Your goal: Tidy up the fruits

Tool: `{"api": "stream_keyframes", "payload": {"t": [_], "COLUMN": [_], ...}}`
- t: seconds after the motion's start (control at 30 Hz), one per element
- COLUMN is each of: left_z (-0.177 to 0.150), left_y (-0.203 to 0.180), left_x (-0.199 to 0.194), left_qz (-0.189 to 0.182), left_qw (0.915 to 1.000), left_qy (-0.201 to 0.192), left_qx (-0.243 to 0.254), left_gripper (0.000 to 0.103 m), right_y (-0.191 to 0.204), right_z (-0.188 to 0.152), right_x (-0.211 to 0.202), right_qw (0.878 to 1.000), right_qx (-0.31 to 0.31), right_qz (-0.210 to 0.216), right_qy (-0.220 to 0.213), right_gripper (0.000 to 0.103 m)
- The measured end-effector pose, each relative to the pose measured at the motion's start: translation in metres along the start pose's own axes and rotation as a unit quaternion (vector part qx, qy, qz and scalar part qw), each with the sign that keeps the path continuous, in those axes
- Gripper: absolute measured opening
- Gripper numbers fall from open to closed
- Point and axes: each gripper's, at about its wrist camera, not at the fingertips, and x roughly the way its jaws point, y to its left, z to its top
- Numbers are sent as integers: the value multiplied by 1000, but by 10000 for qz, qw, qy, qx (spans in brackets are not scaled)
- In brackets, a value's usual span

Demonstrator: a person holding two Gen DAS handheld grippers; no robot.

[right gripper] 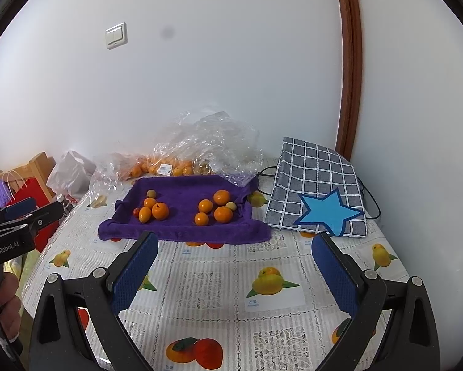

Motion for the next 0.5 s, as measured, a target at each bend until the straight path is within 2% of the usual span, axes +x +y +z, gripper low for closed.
{"api": "stream_keyframes", "payload": {"t": [0.5], "left_z": [-1], "left_y": [0], "left_x": [-2], "left_qz": [-15], "left_qw": [10000], "left_qy": [-2], "left_qx": [-10], "left_gripper": [88], "right_y": [4], "right_z": [2], "right_x": [-1], "right_qw": [10000], "right_qx": [-35], "right_qz": [44], "right_qy": [-14], "right_gripper": [99]}}
